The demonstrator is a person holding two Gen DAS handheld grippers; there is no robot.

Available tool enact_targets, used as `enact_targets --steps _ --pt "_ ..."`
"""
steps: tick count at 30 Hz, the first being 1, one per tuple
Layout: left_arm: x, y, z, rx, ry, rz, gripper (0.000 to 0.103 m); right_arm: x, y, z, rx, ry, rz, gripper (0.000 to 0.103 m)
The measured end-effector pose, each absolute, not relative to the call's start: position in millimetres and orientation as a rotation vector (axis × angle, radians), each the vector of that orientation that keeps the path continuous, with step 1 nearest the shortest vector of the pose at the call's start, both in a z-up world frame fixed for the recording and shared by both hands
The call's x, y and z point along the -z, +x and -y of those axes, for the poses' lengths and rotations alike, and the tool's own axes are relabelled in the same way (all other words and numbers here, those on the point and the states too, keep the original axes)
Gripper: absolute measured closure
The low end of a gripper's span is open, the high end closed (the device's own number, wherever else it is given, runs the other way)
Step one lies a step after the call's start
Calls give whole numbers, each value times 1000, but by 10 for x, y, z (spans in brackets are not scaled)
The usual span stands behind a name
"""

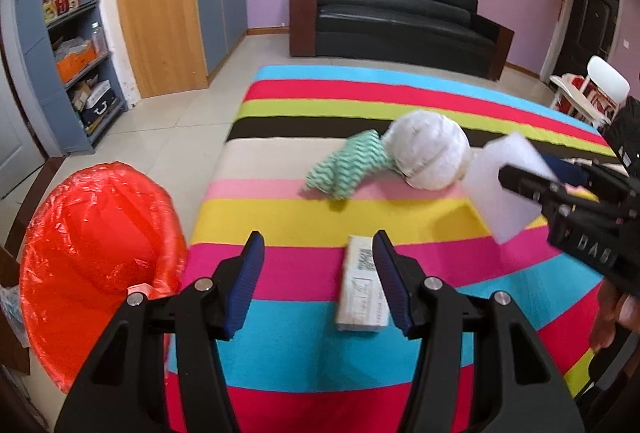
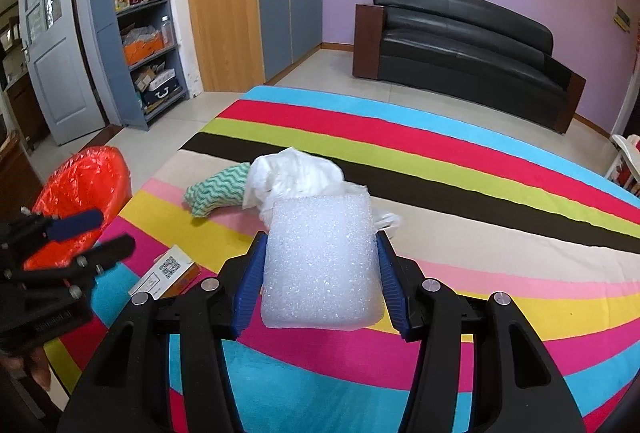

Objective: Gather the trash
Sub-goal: 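Grasp the white bubble-foam block with the right tool while the left grasps the QR-code box, then lift the foam block and QR-code box with both tools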

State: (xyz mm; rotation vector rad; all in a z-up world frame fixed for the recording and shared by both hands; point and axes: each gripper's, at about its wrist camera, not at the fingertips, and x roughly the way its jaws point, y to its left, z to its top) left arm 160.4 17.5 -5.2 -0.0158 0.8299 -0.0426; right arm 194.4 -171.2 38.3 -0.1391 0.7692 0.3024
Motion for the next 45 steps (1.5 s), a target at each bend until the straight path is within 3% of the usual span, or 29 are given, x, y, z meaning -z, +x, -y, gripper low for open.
enact_targets --steps 8,22,45 --pt "243 1650 -8 85 15 -892 50 -441 1957 1804 -290 -112 -759 53" --pt "494 1708 87 111 53 -978 69 -467 1957 1828 -291 -101 -756 53" --pt "186 1655 -236 57 -7 -899 70 -524 1959 1693 -310 -104 -737 53"
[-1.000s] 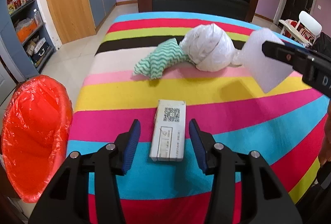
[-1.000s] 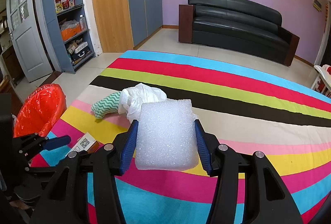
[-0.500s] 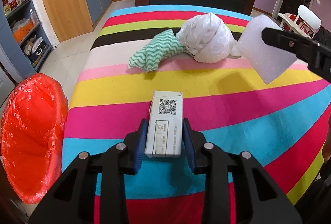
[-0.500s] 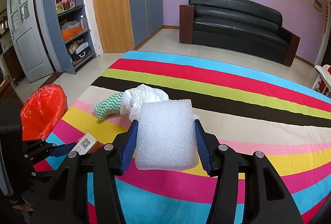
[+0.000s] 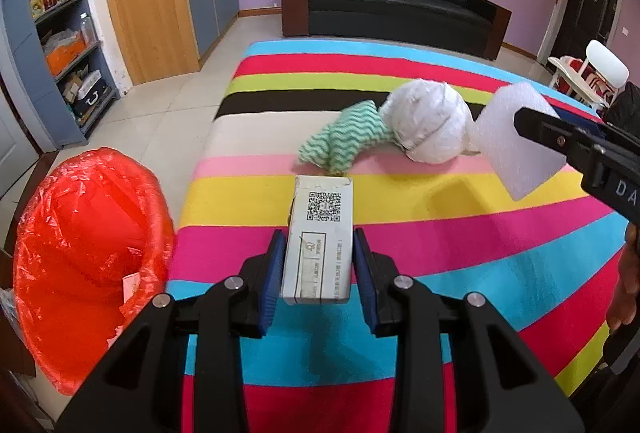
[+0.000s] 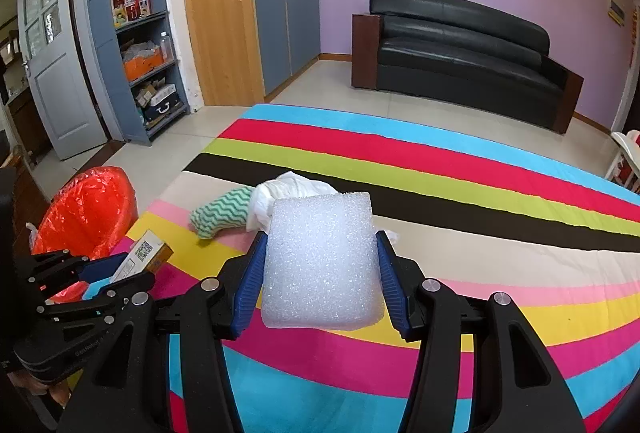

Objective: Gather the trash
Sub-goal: 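Lift the foam block and QR-code box with both tools, then carry the QR-code box and foam block over the red bin with both tools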

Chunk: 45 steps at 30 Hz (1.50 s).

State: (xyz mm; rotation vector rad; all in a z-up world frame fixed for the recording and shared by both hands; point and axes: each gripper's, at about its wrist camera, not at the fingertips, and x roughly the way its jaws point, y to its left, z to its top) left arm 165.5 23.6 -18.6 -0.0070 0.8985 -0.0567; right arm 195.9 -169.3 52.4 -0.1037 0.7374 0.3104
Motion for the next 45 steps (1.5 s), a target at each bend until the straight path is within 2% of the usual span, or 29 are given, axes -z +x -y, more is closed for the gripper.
enact_targets --steps 27,45 --pt "-235 1411 -1051 -71 -112 -805 70 -628 1973 1129 -399 -114 -706 53" --pt "-337 1332 -1164 -88 -139 -783 70 -864 1850 1070 -430 -98 -653 53"
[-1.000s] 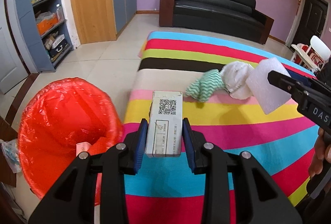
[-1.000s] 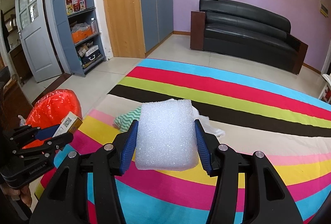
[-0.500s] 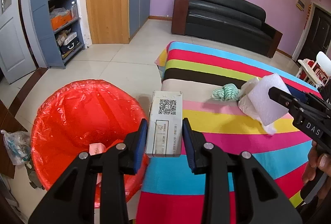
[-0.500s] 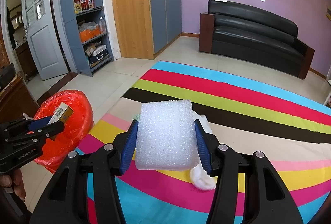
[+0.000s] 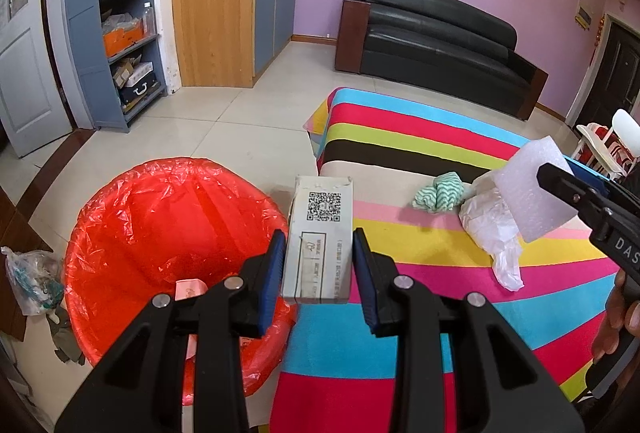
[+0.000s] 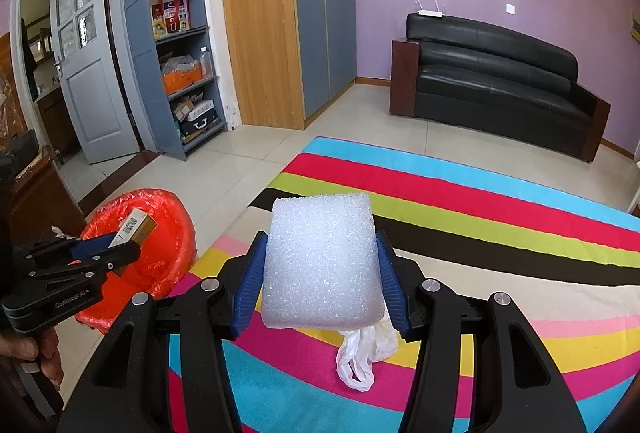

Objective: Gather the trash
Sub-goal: 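Carry the QR-code box and foam block over the red bin with both tools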

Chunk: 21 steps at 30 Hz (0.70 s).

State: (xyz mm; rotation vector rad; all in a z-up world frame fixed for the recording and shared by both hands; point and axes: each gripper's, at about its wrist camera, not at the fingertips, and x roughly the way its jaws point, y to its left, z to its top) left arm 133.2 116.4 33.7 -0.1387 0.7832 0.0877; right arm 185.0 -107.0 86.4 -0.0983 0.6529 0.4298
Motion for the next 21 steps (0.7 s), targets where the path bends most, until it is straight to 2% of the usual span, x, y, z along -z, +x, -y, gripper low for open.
enact_targets --steps 21 --pt "-507 1028 -1954 -204 -202 -732 70 -802 1802 267 -548 -127 -662 53"
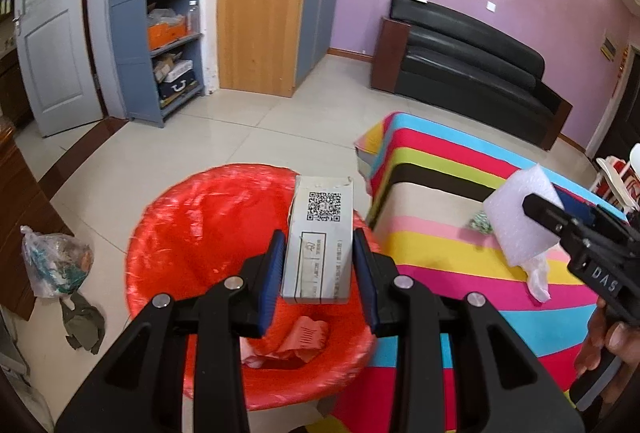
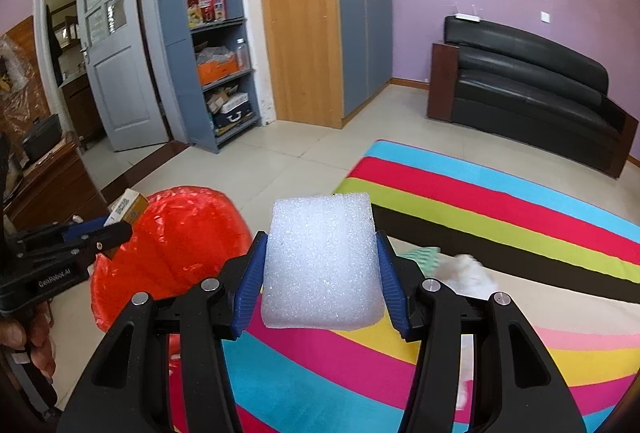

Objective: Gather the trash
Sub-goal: 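Carry the QR-code box and foam block over the red bin with both tools, then open both tools to drop the box and foam block into the bin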

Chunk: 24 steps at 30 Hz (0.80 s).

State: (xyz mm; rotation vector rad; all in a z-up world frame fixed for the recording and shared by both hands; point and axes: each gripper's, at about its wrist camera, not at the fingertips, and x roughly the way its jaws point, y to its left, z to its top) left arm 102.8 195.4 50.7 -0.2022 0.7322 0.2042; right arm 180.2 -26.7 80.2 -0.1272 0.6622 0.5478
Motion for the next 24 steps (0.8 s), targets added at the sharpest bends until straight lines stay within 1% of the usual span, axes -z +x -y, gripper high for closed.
enact_targets --steps 11,24 --pt "-582 823 -2449 -273 -257 -705 70 -685 1717 -329 -626 -156 -680 53" --pt "-635 690 -2719 -333 -285 -683 70 -586 1633 -793 -688 -183 -695 53"
